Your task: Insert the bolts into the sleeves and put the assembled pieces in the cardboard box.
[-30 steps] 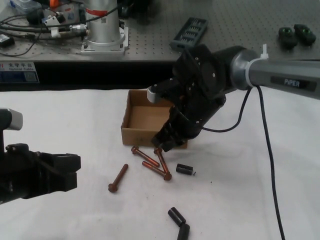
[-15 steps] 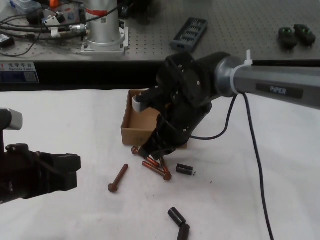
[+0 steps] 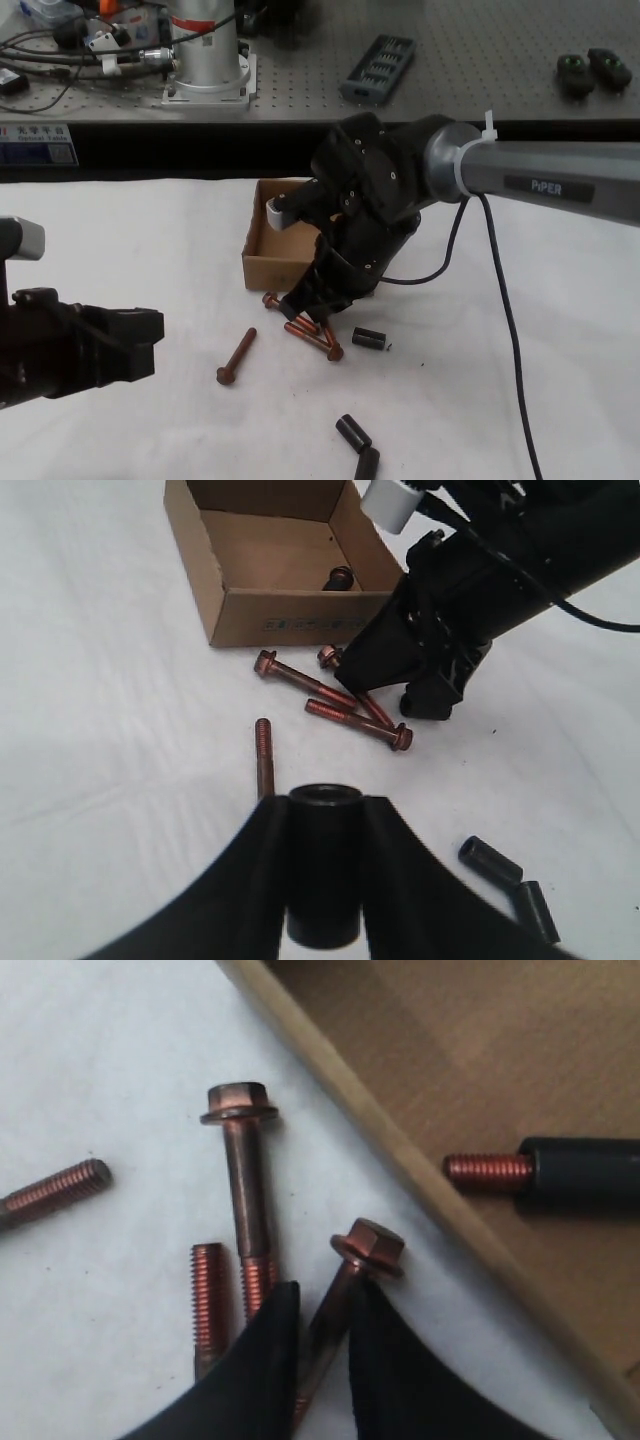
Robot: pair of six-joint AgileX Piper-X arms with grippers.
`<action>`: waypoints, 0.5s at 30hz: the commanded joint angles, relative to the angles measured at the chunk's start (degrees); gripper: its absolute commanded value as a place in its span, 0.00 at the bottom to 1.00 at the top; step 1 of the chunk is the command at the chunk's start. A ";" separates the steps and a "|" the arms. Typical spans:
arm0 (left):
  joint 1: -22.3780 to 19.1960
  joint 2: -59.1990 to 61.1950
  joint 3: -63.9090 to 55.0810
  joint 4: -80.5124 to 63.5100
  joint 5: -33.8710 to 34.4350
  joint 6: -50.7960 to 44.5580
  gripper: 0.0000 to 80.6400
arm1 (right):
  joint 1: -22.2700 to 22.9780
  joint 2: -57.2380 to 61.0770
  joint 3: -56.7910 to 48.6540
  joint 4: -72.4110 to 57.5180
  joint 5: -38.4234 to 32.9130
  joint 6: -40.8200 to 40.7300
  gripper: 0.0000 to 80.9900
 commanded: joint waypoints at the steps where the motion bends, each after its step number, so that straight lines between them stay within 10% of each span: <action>1: 0.14 -0.62 -0.16 -1.16 0.37 -0.44 0.17 | -0.37 0.82 -0.64 -0.14 -0.04 0.12 0.18; 15: 0.14 -1.27 -0.16 -0.91 0.81 -2.86 0.17 | -0.50 2.55 -0.64 2.27 5.15 -0.37 0.18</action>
